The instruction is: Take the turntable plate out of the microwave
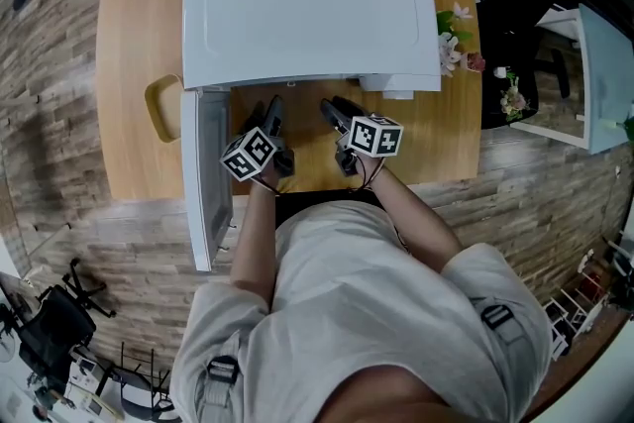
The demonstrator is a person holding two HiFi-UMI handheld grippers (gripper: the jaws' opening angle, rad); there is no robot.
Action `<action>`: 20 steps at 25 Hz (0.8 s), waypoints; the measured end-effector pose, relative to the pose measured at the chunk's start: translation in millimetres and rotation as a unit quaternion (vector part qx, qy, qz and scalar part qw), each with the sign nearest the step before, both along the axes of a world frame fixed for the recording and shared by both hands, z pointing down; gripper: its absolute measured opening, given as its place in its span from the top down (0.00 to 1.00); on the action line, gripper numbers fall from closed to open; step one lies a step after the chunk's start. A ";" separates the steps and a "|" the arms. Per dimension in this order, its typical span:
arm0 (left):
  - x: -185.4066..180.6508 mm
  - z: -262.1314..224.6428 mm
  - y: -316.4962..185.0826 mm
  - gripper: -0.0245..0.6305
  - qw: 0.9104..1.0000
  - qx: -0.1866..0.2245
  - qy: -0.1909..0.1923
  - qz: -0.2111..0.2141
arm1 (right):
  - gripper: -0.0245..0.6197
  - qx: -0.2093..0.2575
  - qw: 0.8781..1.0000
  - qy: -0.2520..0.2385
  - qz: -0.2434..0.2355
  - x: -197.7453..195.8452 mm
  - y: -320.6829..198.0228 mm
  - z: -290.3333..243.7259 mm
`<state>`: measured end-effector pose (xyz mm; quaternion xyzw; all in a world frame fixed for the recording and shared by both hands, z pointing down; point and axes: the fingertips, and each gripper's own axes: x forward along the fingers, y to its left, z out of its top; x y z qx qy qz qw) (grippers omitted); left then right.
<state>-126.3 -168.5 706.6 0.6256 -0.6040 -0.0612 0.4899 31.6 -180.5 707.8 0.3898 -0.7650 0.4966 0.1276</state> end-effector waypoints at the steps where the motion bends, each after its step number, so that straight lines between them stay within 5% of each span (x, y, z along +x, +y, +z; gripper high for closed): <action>1: -0.6 0.7 -1.0 0.58 1.000 -0.002 0.000 -0.001 | 0.71 0.000 1.000 -0.001 -0.001 -0.5 -1.2 1.2; 12: 0.6 1.1 0.1 0.65 1.000 0.008 0.019 0.003 | 0.56 -0.001 0.998 -0.057 0.018 -15.1 -21.3 -2.6; 20: 4.7 -6.5 7.5 0.68 1.000 0.007 0.022 0.010 | 0.67 -0.004 0.996 -0.085 0.031 -24.0 -35.0 5.2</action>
